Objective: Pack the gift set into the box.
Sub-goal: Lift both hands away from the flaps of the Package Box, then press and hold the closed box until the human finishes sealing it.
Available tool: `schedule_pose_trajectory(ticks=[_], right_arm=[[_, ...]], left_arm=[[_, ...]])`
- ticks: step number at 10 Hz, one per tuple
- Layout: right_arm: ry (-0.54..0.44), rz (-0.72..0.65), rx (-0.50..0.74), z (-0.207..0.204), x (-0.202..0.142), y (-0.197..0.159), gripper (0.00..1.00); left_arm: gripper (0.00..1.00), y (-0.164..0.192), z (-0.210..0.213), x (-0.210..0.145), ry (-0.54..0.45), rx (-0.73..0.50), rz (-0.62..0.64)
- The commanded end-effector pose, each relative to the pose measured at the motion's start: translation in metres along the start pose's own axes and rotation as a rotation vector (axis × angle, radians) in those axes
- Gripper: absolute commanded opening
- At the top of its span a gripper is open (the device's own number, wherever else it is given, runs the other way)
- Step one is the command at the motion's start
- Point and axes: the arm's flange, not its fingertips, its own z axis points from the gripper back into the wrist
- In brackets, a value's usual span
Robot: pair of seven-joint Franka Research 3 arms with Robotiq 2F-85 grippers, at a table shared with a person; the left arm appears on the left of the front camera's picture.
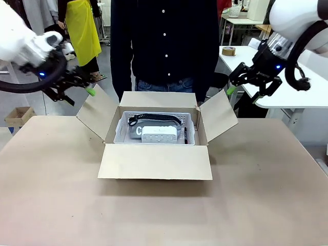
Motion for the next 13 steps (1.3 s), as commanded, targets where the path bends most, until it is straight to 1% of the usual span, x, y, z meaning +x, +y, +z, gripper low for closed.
schedule_pose_trajectory(ticks=[1,2,3,4,5,6,7,8,13], right_arm=[[-0.006,0.010,0.106,0.026,-0.023,-0.040,1.00],[-0.034,-0.023,0.216,0.041,-0.034,-0.067,1.00],[-0.080,-0.055,0.390,0.055,-0.050,-0.101,1.00],[-0.134,-0.138,0.583,0.058,-0.067,-0.143,1.00],[-0.207,-0.246,0.742,0.055,-0.079,-0.179,1.00],[-0.286,-0.295,0.894,0.051,-0.087,-0.204,1.00],[-0.337,-0.405,0.889,0.047,-0.087,-0.215,1.00],[-0.215,-0.262,0.666,0.069,-0.085,-0.187,1.00],[-0.215,-0.262,0.666,0.069,-0.085,-0.187,1.00]], left_arm=[[1.00,0.053,0.048,-0.011,-0.004,-0.285,0.043],[1.00,0.084,0.072,-0.020,-0.057,-0.449,0.100],[1.00,0.119,0.088,-0.031,-0.097,-0.679,0.108],[1.00,0.164,0.095,-0.041,-0.153,-0.957,0.144],[1.00,0.200,0.090,-0.049,-0.170,-1.127,0.151],[1.00,0.224,0.080,-0.054,-0.190,-1.146,0.219],[1.00,0.241,0.073,-0.055,-0.199,-1.190,0.261],[1.00,0.205,0.114,-0.069,-0.252,-0.946,0.160],[1.00,0.205,0.114,-0.069,-0.252,-0.946,0.160]])
